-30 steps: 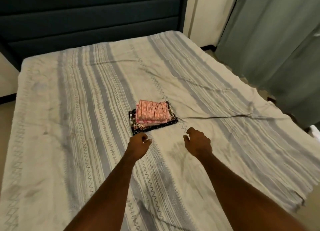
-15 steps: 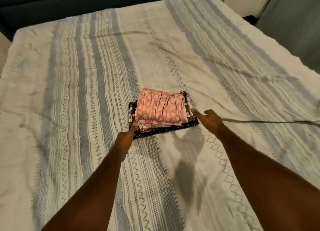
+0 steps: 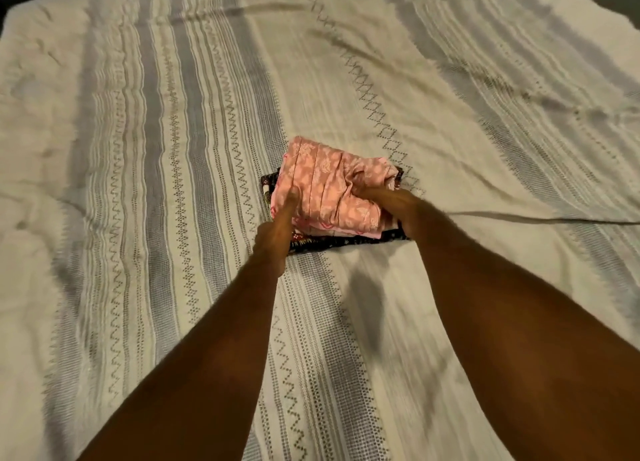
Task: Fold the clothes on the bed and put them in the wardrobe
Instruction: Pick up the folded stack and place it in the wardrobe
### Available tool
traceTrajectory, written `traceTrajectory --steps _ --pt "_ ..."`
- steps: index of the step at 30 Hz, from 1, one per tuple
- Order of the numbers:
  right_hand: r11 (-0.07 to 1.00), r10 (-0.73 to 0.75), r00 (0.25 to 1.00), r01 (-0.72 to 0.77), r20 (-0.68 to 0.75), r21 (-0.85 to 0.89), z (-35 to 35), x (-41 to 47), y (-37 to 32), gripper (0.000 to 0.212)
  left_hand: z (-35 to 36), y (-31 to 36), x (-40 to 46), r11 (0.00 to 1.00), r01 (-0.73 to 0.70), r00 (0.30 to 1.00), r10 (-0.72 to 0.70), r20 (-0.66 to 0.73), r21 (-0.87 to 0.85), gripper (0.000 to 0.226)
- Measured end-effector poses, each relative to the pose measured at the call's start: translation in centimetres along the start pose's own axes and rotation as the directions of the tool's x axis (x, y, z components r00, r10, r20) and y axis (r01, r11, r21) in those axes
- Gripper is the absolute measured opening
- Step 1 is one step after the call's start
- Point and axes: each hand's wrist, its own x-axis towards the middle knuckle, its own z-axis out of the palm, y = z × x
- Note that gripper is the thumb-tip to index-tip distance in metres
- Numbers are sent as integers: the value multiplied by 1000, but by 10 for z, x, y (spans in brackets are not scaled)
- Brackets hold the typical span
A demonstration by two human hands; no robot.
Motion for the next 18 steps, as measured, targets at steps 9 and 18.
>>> traceTrajectory --steps 9,18 --pt "899 53 961 72 -270 432 37 -96 106 91 -21 -48 -58 952 -70 995 47 -85 -297 98" --pt "976 122 948 -60 -294 210 34 -213 202 125 6 -166 -209 869 280 954 -300 16 -407 83"
